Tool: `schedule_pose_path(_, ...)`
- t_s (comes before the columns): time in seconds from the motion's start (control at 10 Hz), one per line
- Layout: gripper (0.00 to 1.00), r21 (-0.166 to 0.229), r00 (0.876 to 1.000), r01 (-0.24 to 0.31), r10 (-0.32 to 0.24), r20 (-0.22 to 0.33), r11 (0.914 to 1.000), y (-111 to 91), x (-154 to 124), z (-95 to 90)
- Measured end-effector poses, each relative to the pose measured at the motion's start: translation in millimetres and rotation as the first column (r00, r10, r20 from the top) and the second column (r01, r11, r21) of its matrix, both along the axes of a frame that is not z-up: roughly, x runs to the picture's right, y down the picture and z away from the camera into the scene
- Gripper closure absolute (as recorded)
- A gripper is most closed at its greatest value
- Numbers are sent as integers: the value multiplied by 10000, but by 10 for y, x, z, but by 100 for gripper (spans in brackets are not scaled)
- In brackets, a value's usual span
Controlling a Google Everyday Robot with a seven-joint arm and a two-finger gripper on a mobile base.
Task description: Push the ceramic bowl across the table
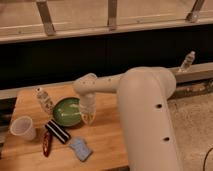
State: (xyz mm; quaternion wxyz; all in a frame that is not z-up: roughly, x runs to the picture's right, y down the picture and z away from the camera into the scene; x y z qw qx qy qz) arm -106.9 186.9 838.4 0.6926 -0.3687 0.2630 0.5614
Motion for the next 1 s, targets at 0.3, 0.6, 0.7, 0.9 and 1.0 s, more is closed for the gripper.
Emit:
schedule_pose_path(0.3, 100, 697, 9992, 189, -214, 349, 9974, -218, -253, -10)
schedule_pose_path(0.6, 100, 1591, 9995, -281, 299, -91, 9869, -742, -13, -88)
schedule_pose_path(0.7, 100, 1942, 9975, -506, 593, -391, 9797, -938, 201, -88)
schedule_pose_path(0.9, 96, 2371, 9854, -1136, 1399, -971, 9648, -1203, 618, -90)
schedule_pose_path(1.0, 93, 2375, 9854, -1160, 1417, -940, 9644, -1204, 600, -91)
